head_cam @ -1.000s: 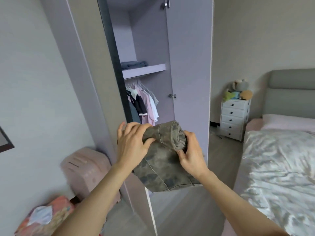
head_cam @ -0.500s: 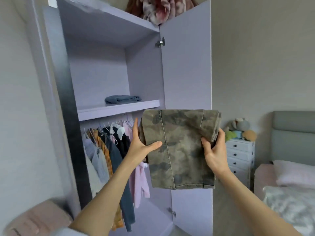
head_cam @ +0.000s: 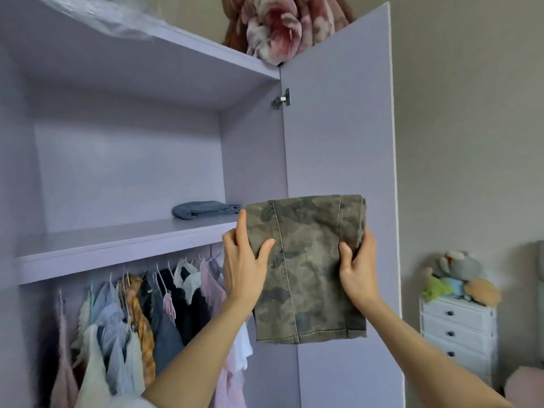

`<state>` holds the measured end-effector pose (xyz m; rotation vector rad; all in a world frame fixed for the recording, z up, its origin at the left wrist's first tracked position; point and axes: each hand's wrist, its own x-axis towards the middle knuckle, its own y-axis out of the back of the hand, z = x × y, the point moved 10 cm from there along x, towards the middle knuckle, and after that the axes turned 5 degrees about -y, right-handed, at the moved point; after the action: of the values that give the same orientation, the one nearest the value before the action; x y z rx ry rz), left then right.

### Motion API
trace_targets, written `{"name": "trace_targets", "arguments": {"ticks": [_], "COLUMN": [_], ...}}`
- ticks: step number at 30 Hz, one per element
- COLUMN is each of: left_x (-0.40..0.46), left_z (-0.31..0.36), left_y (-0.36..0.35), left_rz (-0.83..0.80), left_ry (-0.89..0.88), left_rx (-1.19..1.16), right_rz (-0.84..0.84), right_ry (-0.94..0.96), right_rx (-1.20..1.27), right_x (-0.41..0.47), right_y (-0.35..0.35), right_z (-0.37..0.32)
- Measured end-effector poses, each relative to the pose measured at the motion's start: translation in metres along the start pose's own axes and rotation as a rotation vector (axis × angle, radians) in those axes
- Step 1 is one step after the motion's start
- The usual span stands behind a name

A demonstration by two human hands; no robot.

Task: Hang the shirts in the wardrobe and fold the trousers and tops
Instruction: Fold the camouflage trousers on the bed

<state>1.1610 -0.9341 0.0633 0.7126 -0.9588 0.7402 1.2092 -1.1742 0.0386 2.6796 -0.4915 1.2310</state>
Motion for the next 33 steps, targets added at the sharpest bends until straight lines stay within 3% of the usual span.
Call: {"name": "trace_targets", "arguments": {"ticks": [5, 9, 15, 22, 29, 33], "left_x": [0.075, 0.131, 0.227, 0.303, 0.349, 0.369], "left_z": [-0.022, -0.051, -0.127, -0.201, -0.276, -0.338], "left_y": [-0.017, -0.023, -0.036, -0.049, -0.076, -0.105], "left_rz": [0.091, 0.171, 0.166, 0.211, 0.267, 0.223], "left_ry": [-0.154, -0.188, -0.181, -0.120, -0.070, 0.141], "left_rx": [0.260, 0.333, 0.354, 0.265, 0.190, 0.221], "right_rz": [0.018, 0.034, 0.037, 0.008, -0.029, -0.068], "right_ry": [0.085, 0.199, 0.328, 0.465, 0.376, 0.566], "right_rx": [-0.029, -0.014, 0.060, -0.032, -0.053, -0.143], "right_x": [0.074, 0.133, 0.220, 0.290, 0.348, 0.389], "right_y": [-0.066, -0.118, -0.217, -0.309, -0.407, -0.471], "right_z": [0.011, 0.006, -0.005, -0.031, -0.006, -0.002]}}
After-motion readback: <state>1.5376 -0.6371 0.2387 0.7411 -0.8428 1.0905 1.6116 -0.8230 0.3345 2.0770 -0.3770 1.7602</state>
